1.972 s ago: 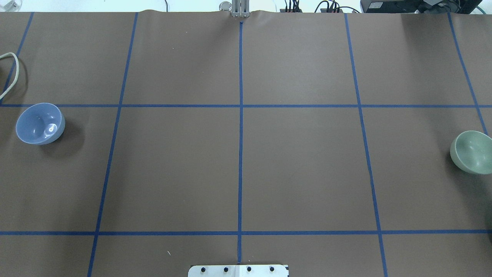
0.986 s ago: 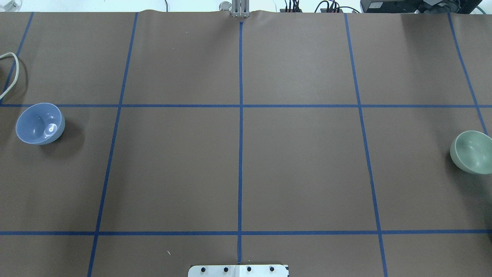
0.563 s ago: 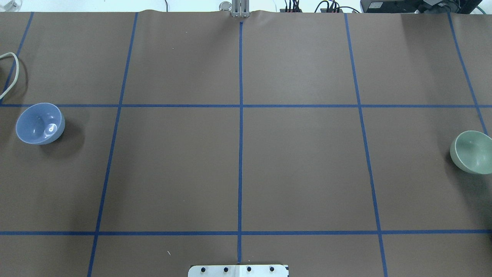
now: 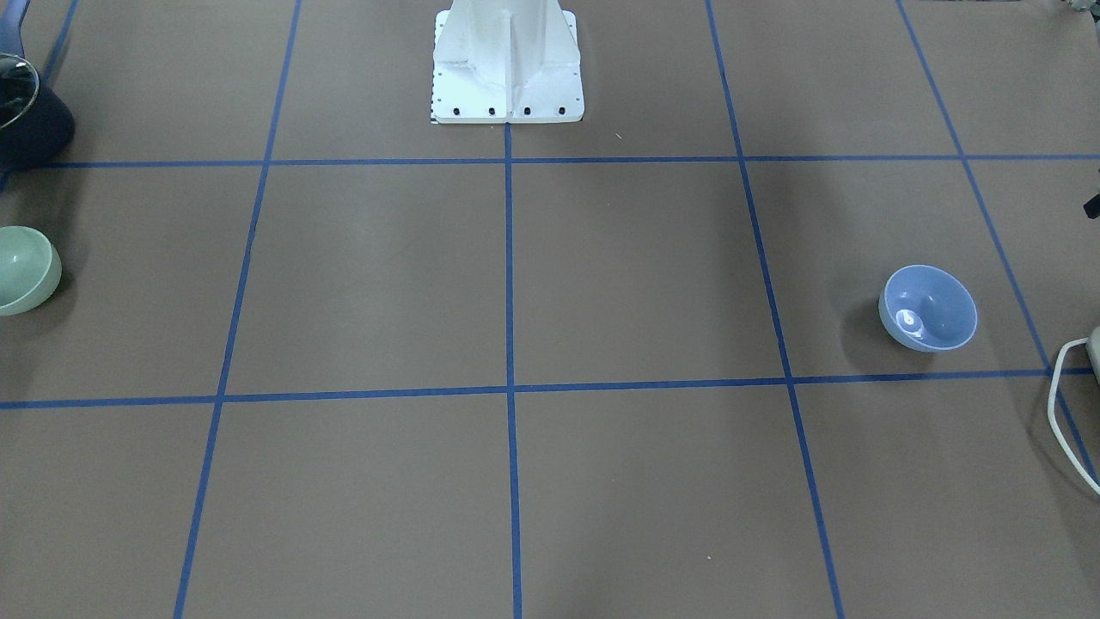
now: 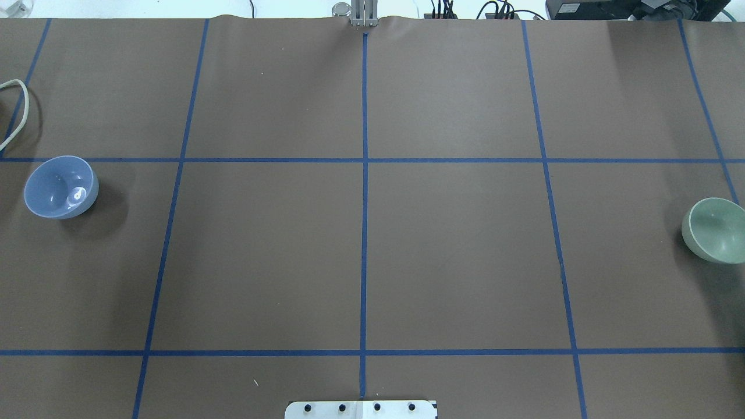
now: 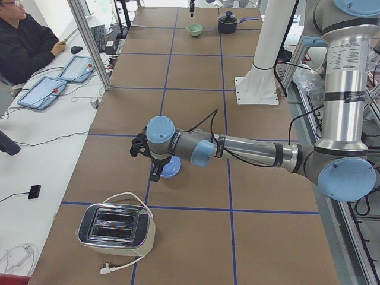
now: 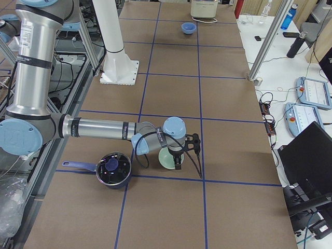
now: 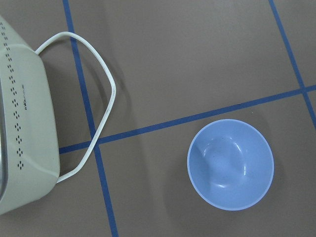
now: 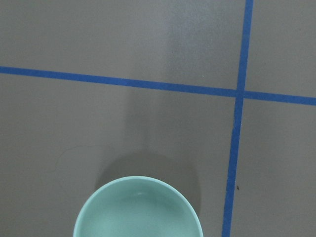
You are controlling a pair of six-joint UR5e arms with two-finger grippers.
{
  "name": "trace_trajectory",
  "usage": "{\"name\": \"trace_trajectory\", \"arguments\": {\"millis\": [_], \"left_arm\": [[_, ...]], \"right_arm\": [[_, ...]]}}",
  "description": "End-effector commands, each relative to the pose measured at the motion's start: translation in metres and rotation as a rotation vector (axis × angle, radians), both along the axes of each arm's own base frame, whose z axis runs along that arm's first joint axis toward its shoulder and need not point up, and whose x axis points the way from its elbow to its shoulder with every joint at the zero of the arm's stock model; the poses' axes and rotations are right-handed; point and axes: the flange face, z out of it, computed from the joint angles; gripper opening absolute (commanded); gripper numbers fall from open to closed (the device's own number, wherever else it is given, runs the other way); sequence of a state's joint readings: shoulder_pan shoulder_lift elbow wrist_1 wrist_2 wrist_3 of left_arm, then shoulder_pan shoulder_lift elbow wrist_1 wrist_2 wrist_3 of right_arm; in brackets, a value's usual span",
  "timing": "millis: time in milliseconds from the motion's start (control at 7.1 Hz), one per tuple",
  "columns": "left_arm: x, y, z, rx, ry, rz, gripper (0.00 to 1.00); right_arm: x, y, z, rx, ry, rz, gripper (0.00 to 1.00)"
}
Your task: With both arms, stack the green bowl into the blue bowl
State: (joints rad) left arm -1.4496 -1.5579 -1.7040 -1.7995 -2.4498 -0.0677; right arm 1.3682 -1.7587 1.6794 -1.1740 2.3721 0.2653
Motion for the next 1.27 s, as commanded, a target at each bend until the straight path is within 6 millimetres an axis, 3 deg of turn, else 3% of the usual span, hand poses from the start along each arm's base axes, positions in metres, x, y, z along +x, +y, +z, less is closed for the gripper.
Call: {"name": "trace_trajectory", "arguments": {"millis": [0, 423, 704, 1127], "left_arm": [[0.043, -0.017, 0.013, -0.012, -0.041, 0.068, 0.98], [0.085, -0.022, 0.042, -0.019, -0.064, 0.112, 0.98], [0.122, -0.031, 0.049, -0.016, -0.040, 0.100, 0.98], [0.137, -0.044, 0.044, -0.019, -0.047, 0.097, 0.98]], "right_arm": [[-0.014, 0.002, 0.003, -0.057, 0.030, -0.032, 1.00], [-0.014, 0.003, -0.003, -0.061, 0.029, -0.032, 1.00], [-0.015, 0.004, -0.002, -0.062, 0.031, -0.033, 1.00], [-0.013, 0.008, 0.008, -0.072, 0.040, -0.038, 1.00]]}}
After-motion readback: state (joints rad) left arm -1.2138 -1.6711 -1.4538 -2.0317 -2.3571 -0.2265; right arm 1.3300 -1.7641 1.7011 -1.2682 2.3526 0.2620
